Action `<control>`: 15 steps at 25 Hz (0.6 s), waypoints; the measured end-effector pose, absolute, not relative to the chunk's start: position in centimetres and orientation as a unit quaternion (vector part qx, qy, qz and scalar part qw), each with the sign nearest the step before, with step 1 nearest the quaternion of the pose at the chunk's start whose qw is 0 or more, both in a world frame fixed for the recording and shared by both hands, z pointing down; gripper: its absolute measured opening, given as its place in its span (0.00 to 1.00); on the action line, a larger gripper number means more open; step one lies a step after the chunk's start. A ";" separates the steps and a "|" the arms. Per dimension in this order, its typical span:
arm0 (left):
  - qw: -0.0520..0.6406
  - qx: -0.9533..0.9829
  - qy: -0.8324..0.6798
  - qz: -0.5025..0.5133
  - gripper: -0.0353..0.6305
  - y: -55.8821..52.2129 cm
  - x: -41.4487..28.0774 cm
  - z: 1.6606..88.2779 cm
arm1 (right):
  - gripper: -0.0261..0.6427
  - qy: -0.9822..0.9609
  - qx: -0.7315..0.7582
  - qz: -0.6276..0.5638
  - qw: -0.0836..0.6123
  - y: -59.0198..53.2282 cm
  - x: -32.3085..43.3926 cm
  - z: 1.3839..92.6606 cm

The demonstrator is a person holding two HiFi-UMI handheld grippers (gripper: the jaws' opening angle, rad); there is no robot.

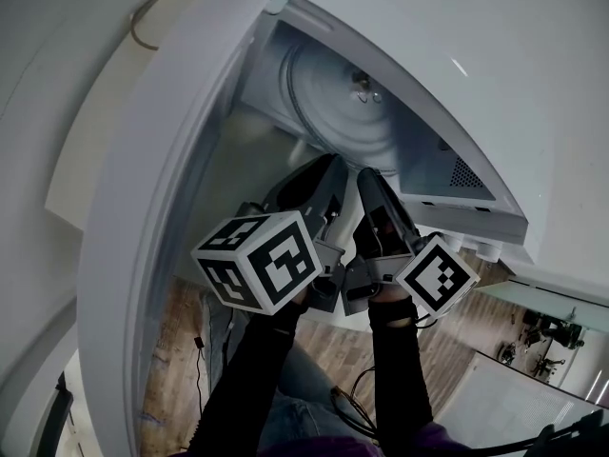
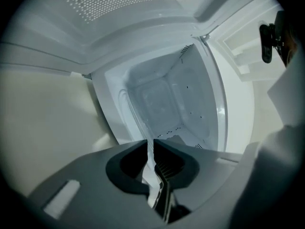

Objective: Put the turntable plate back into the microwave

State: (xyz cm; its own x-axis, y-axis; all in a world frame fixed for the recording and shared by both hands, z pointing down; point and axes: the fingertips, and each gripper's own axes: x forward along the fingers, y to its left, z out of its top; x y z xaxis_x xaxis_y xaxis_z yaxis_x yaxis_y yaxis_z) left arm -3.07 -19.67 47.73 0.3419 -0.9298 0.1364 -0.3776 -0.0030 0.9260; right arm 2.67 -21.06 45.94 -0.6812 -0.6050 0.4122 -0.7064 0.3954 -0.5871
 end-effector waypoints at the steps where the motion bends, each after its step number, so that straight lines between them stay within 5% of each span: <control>1: 0.496 0.652 -0.504 -0.275 0.12 -19.7 -3.1 47.7 | 0.20 -0.833 0.393 0.382 0.068 -21.1 2.6 45.9; 15: 0.490 0.647 -0.520 -0.267 0.11 -20.3 -3.7 48.0 | 0.20 -0.841 0.389 0.365 0.092 -21.3 1.7 46.5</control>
